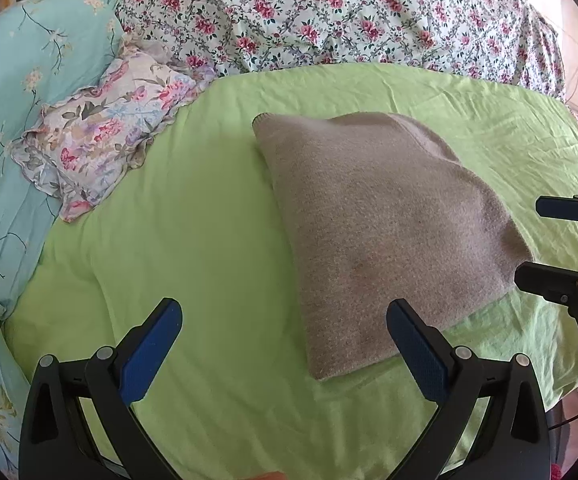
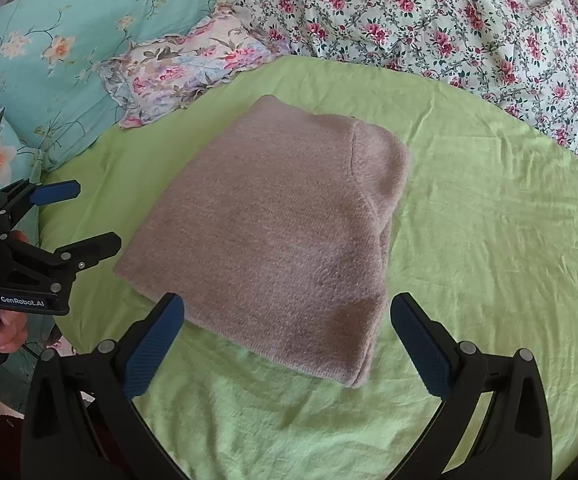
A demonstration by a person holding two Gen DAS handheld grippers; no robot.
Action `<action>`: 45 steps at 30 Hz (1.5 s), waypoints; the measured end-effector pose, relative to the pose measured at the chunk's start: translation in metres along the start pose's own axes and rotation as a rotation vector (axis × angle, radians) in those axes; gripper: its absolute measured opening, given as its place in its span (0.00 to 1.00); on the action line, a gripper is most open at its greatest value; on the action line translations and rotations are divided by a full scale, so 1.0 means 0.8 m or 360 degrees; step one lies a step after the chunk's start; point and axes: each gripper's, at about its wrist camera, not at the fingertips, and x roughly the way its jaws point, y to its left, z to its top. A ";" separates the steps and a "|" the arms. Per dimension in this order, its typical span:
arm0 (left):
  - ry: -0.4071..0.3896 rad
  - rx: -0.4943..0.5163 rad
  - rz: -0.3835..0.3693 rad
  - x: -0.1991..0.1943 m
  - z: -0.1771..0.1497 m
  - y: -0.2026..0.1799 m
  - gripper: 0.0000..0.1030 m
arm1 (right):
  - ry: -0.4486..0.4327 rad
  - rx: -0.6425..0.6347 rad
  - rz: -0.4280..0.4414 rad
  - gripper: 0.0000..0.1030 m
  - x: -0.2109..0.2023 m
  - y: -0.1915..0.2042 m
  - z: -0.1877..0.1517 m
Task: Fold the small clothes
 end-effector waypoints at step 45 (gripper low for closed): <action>-0.0006 -0.0003 0.0003 -0.003 0.003 -0.004 0.99 | -0.0029 0.0031 -0.0119 1.00 -0.007 0.000 0.007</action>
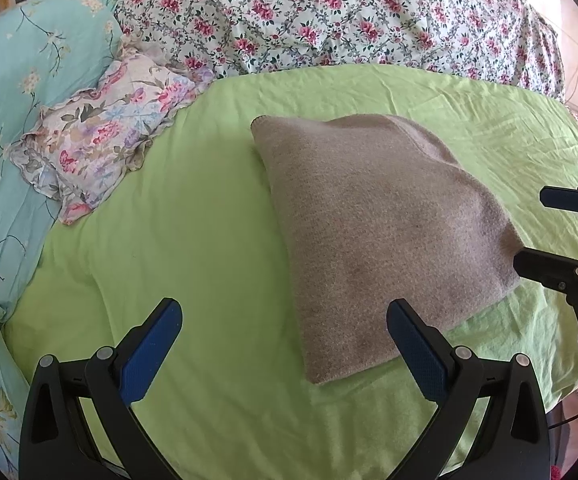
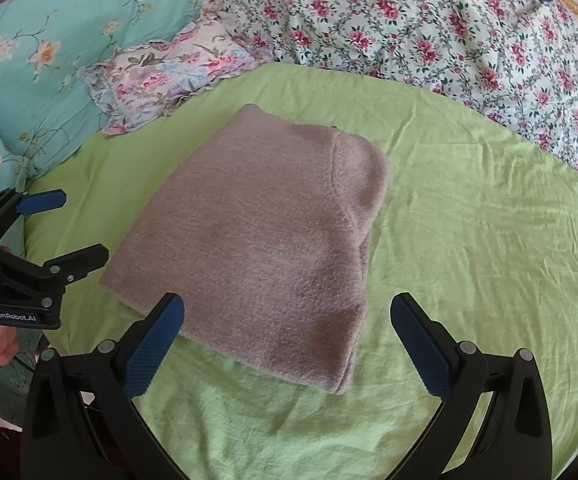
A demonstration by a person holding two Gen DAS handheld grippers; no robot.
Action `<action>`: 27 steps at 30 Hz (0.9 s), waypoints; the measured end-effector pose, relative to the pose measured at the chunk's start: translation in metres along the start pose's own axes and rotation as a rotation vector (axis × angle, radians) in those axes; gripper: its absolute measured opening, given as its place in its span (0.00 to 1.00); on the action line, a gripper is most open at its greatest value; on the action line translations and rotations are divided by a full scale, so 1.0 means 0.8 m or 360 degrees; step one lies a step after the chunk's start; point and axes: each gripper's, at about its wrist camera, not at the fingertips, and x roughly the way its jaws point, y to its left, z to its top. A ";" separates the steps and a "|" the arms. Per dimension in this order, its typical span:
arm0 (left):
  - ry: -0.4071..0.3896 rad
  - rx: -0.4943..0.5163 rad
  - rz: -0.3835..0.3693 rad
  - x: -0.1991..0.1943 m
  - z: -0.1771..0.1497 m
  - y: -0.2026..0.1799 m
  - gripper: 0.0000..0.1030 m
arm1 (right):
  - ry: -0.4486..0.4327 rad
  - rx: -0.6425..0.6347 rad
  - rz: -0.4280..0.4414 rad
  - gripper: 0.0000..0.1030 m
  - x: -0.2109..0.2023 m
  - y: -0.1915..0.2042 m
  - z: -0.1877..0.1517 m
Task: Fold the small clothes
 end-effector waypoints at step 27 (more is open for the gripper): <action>-0.0028 -0.0006 -0.0005 -0.008 0.006 -0.003 0.99 | 0.0001 -0.0007 0.0002 1.00 -0.003 0.000 0.001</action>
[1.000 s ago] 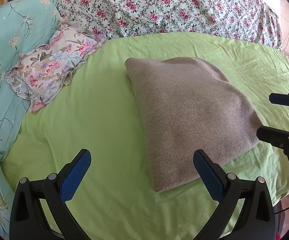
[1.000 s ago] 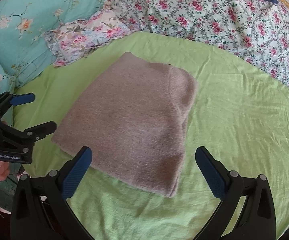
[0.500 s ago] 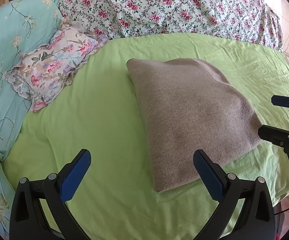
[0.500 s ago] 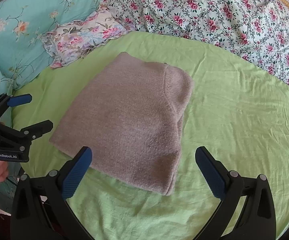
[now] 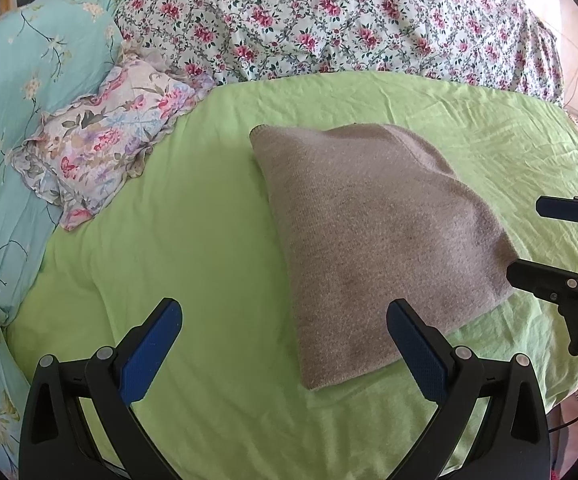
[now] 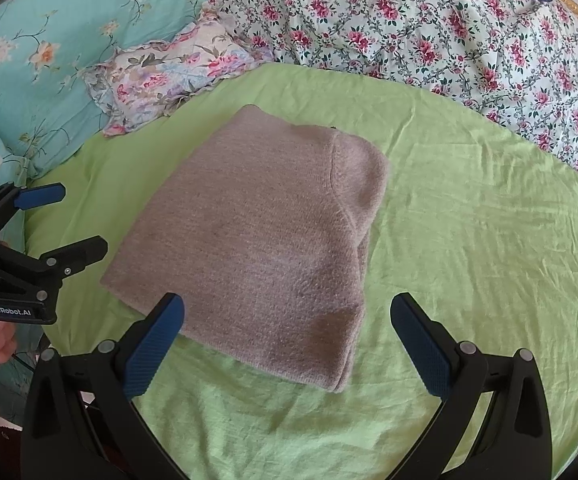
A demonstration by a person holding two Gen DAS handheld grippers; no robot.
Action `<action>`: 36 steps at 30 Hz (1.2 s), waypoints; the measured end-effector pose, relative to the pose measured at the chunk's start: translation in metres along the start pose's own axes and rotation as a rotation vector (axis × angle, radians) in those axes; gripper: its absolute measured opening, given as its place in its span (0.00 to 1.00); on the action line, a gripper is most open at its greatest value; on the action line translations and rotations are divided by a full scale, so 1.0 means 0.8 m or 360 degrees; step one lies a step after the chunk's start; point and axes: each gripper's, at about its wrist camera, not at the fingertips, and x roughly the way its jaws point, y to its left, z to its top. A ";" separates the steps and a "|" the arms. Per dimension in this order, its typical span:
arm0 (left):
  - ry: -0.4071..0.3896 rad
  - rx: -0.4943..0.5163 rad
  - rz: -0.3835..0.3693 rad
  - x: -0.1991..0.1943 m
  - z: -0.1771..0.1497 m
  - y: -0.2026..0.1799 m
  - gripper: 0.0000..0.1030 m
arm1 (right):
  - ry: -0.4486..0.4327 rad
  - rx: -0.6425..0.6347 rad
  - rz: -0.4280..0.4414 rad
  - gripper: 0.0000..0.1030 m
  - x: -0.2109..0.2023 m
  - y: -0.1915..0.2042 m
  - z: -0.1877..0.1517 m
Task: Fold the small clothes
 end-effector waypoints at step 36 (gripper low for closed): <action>-0.0018 -0.0016 -0.0044 0.001 0.018 -0.003 0.99 | -0.0027 0.0024 0.0022 1.00 -0.003 -0.001 0.015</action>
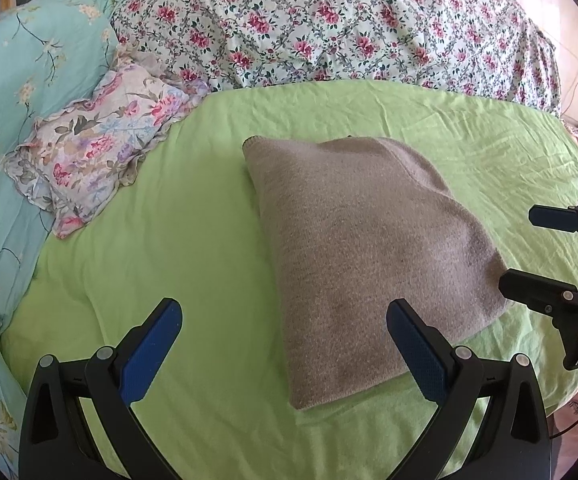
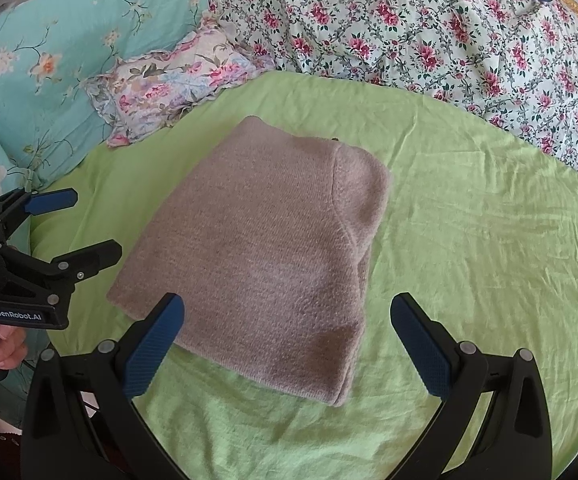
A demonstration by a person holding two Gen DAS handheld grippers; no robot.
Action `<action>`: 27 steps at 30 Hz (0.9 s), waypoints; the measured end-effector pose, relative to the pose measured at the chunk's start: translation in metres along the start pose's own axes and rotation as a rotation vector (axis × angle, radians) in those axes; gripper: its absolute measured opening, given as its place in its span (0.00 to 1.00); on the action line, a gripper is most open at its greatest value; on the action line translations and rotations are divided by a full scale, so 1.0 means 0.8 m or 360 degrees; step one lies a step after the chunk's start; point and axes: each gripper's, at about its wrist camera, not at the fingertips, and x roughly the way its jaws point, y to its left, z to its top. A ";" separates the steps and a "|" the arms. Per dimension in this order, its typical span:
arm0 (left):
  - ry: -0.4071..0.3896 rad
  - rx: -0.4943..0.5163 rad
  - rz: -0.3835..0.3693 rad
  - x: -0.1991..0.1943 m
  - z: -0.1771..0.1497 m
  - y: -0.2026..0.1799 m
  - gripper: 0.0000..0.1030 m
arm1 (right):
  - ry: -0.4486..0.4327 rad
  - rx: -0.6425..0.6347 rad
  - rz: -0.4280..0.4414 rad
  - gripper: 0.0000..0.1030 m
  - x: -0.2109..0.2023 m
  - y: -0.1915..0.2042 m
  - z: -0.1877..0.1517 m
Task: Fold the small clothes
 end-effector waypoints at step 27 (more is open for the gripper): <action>0.0012 -0.0038 0.0016 0.044 0.039 -0.006 0.99 | -0.0003 0.0059 0.0060 1.00 0.035 -0.035 0.031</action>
